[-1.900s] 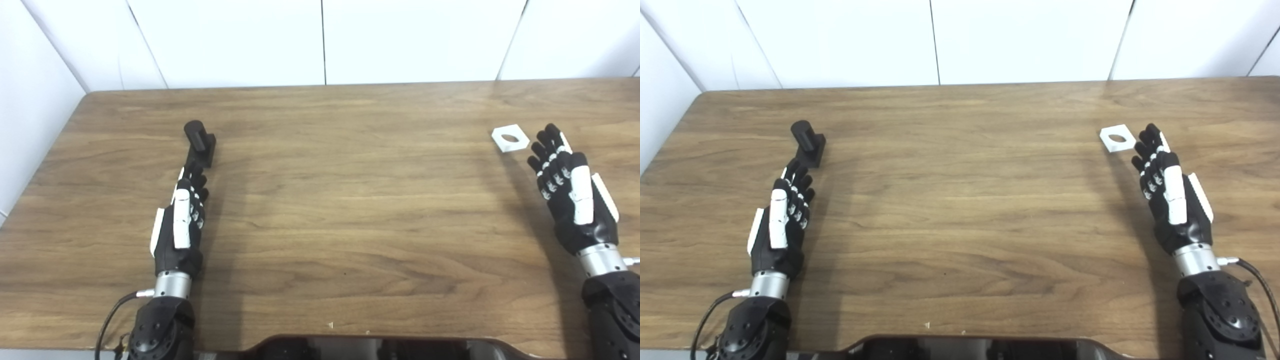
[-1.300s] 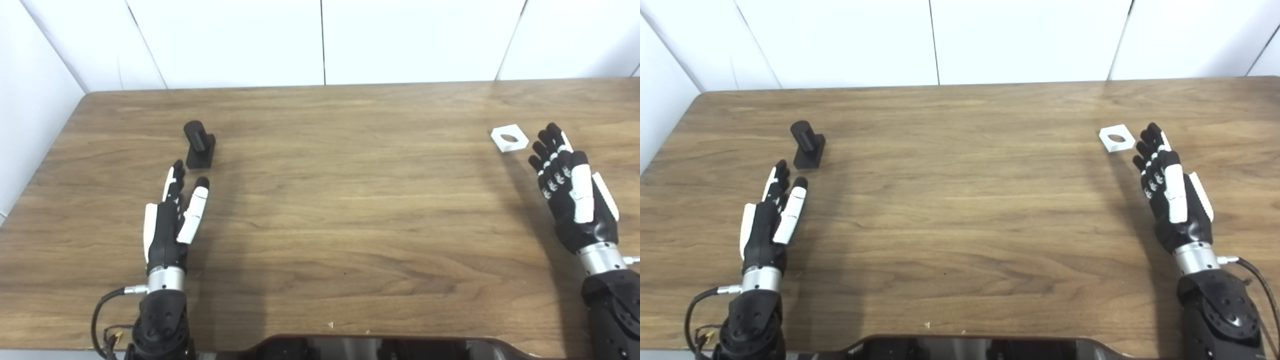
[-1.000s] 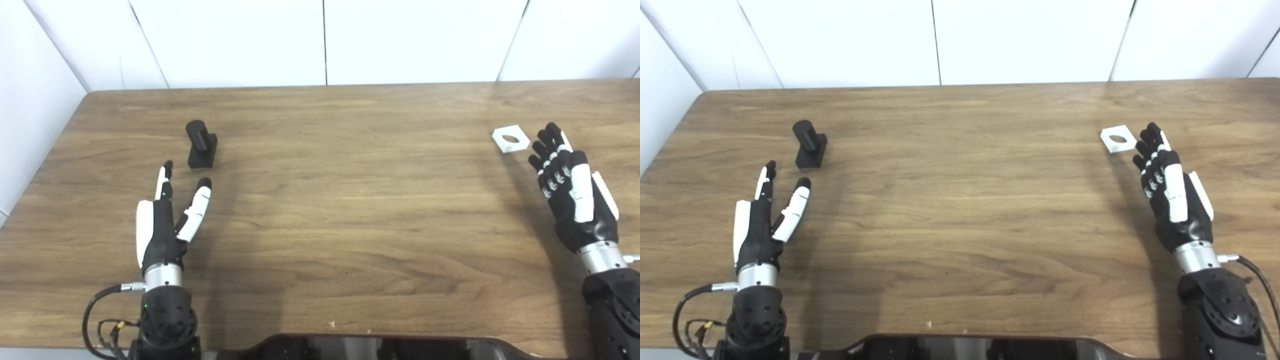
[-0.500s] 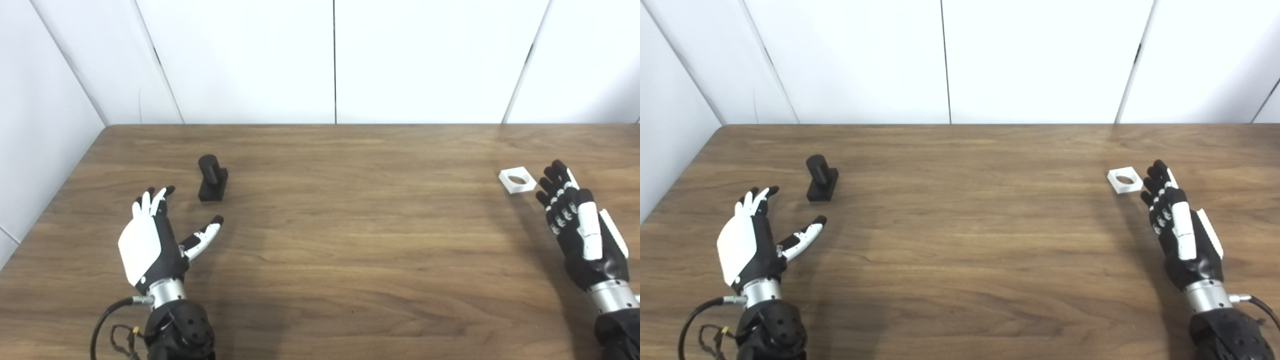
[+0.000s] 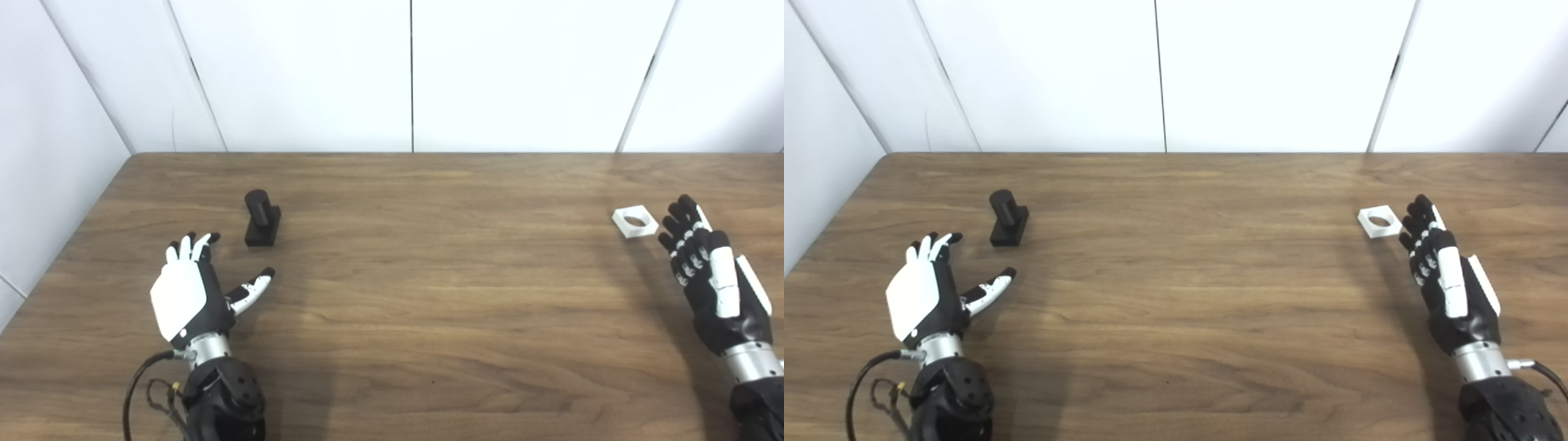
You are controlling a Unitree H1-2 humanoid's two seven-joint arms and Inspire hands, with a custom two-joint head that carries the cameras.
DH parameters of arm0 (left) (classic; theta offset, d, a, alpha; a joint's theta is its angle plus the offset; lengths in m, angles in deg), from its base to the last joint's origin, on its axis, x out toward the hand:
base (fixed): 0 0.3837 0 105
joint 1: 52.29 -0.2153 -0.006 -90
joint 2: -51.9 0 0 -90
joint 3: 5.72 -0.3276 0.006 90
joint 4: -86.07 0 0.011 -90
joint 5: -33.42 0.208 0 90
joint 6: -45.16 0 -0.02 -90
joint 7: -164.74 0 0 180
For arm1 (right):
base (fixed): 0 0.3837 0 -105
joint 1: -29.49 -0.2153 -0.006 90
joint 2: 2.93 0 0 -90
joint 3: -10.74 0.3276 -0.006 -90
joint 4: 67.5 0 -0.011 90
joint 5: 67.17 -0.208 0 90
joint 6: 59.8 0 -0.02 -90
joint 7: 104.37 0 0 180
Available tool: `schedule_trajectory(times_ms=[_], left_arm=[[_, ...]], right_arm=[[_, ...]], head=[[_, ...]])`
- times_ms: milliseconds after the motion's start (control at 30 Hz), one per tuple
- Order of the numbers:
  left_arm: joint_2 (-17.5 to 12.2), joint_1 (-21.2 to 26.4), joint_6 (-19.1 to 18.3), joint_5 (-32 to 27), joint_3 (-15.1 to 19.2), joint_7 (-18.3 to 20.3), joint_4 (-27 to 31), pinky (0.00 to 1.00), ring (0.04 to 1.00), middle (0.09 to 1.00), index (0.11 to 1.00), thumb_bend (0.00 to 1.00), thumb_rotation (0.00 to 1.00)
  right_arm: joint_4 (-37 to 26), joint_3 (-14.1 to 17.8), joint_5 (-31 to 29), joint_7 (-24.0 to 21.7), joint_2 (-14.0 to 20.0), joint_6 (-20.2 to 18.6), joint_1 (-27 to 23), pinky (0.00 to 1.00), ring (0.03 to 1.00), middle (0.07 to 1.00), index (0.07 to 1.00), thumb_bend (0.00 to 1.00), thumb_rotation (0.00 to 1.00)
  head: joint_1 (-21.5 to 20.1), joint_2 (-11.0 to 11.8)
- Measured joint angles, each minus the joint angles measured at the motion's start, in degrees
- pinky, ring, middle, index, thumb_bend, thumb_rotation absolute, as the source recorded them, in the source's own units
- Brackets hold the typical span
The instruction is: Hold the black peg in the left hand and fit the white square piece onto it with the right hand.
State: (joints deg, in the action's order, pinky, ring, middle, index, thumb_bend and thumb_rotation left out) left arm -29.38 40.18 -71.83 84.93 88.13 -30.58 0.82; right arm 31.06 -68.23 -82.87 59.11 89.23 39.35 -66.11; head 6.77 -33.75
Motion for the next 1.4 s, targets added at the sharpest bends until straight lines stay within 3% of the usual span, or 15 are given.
schedule_trajectory(times_ms=[200,267,367,533,967,1100,1400], left_arm=[[-1.76,2.28,0.0,0.06,-0.29,0.16,-2.24,1.0,1.0,0.973,0.827,0.72,0.4],[-2.01,3.11,0.0,0.06,-0.4,0.44,-2.5,1.0,1.0,0.973,0.827,0.73,0.47],[-2.49,4.05,0.0,0.1,-0.79,1.21,-2.64,1.0,1.0,0.971,0.831,0.74,0.49],[-2.8,5.36,-0.01,1.69,-0.51,4.58,-3.01,1.0,1.0,0.976,0.835,0.74,0.47],[-2.66,8.86,-0.01,8.78,1.05,13.04,-4.86,1.0,1.0,0.989,0.827,0.76,0.53],[-2.84,10.37,-0.01,9.87,0.85,13.27,-7.3,1.0,1.0,0.982,0.809,0.77,0.57],[-3.77,12.69,0.0,11.78,0.4,13.5,-11.37,1.0,1.0,0.971,0.808,0.76,0.53]], right_arm=[[0.11,0.03,0.01,-0.16,0.01,0.07,-0.05,1.0,1.0,1.0,1.0,0.55,1.0],[0.14,0.03,0.0,-0.24,0.01,0.15,-0.06,1.0,1.0,1.0,1.0,0.55,1.0],[0.17,0.03,0.0,-0.28,0.01,0.15,-0.13,1.0,1.0,1.0,1.0,0.55,1.0],[0.68,0.05,0.02,-0.3,0.06,0.15,-0.4,1.0,1.0,1.0,1.0,0.55,1.0],[1.79,0.19,-0.3,-1.08,0.15,0.17,-1.2,1.0,1.0,1.0,1.0,0.53,1.0],[1.85,0.21,-0.34,-1.24,0.18,0.34,-1.22,1.0,1.0,1.0,1.0,0.54,1.0],[1.94,0.48,-0.46,-1.12,0.15,0.6,-1.25,1.0,1.0,1.0,1.0,0.55,0.99]], head=[[-0.09,0.26],[-0.17,0.35],[-0.18,0.44],[-0.18,0.62],[-0.44,1.14],[-0.44,1.14],[-0.62,1.23]])
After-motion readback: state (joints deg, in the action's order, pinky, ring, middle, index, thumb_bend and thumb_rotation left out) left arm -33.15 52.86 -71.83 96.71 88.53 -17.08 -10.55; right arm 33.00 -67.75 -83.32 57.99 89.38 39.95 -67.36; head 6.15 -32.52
